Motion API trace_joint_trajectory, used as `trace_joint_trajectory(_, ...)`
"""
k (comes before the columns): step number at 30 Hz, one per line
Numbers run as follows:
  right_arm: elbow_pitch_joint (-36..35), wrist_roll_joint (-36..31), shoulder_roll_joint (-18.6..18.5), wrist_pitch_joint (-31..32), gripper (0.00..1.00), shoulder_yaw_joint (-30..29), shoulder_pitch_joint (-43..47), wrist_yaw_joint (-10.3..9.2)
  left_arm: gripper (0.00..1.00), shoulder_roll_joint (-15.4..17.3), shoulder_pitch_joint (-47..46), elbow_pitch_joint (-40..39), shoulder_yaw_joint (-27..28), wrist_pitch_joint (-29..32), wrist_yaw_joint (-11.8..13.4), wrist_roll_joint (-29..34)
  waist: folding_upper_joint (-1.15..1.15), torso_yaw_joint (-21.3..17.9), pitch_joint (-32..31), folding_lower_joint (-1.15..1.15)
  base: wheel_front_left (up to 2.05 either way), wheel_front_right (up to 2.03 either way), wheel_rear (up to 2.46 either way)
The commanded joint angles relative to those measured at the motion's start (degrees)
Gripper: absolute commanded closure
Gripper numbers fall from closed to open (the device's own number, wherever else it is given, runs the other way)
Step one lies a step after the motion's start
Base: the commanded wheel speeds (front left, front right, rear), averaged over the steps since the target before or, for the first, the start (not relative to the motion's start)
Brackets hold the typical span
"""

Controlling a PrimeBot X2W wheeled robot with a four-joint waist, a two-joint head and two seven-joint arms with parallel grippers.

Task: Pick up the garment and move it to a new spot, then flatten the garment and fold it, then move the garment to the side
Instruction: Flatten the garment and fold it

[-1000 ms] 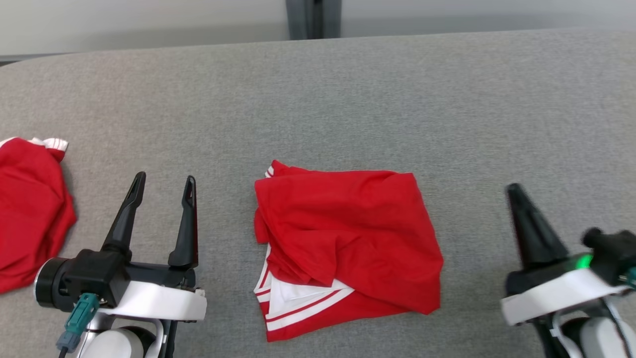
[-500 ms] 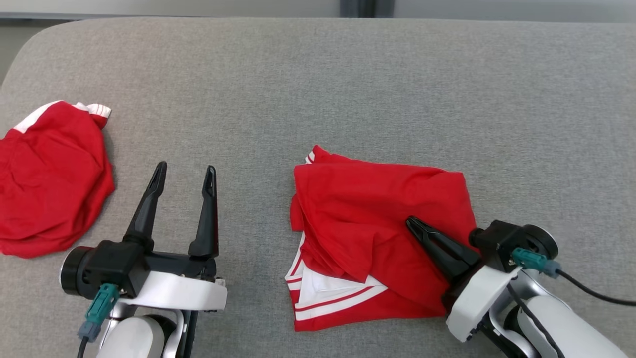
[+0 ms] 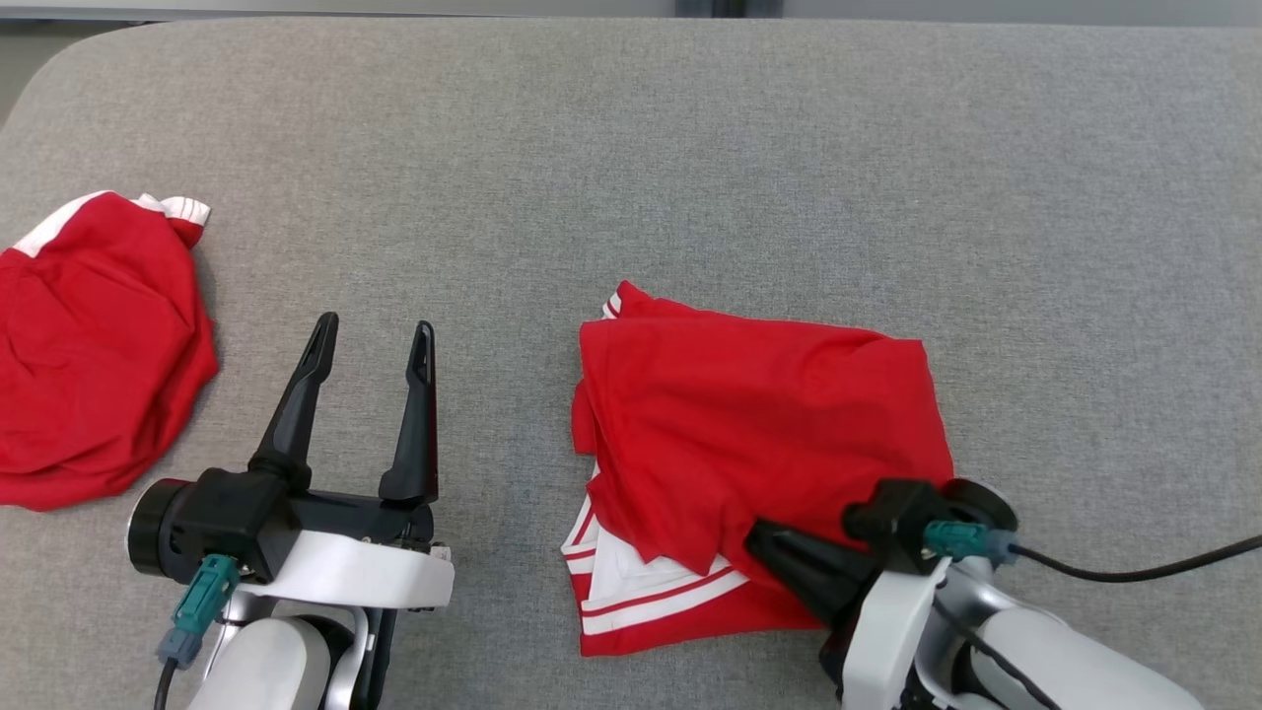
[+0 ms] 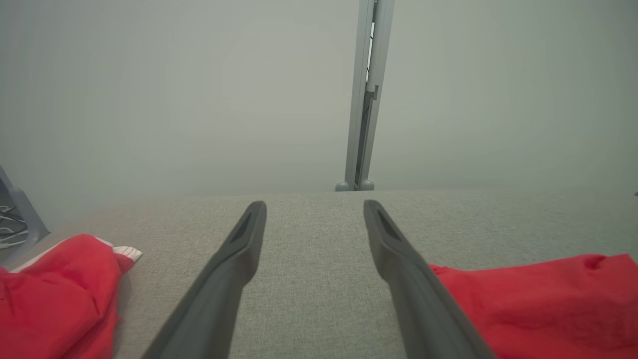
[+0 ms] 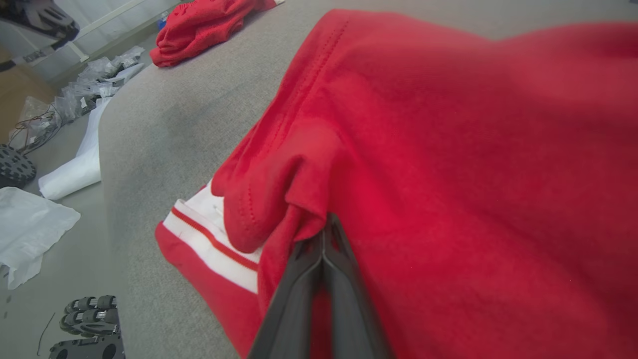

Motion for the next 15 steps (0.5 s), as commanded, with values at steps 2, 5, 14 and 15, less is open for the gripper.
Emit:
trace_joint_trajectory(2,-1.22,1.52,-1.00,0.65,1.00,2.53,-1.40,0.04,0.00,0.02,-1.15,0.32,0.04,-0.37,-0.37,-0.24,0.00,-0.27,0.12,0.00,0.00,0.00,0.00)
trace_joint_trajectory(5,-2.99,3.29,-2.16,0.75,1.00,6.72,-3.16,0.04,0.00,0.10,-1.54,0.57,0.02,-0.47,-0.43,-0.32,0.00,-0.42,0.34,0.00,0.00,0.00,0.00)
trace_joint_trajectory(14,-2.28,3.04,-4.07,-1.47,1.00,5.41,-4.15,0.03,0.00,0.16,-1.09,1.78,0.38,-1.14,-0.71,-1.02,0.00,-0.88,0.11,0.00,0.00,0.00,0.00)
trace_joint_trajectory(15,-1.89,2.87,-3.40,-2.26,1.00,2.75,-3.07,0.03,0.00,0.21,-0.95,1.84,0.45,-1.23,-0.67,-1.11,0.00,-1.02,-0.04,0.00,0.00,0.00,0.00)
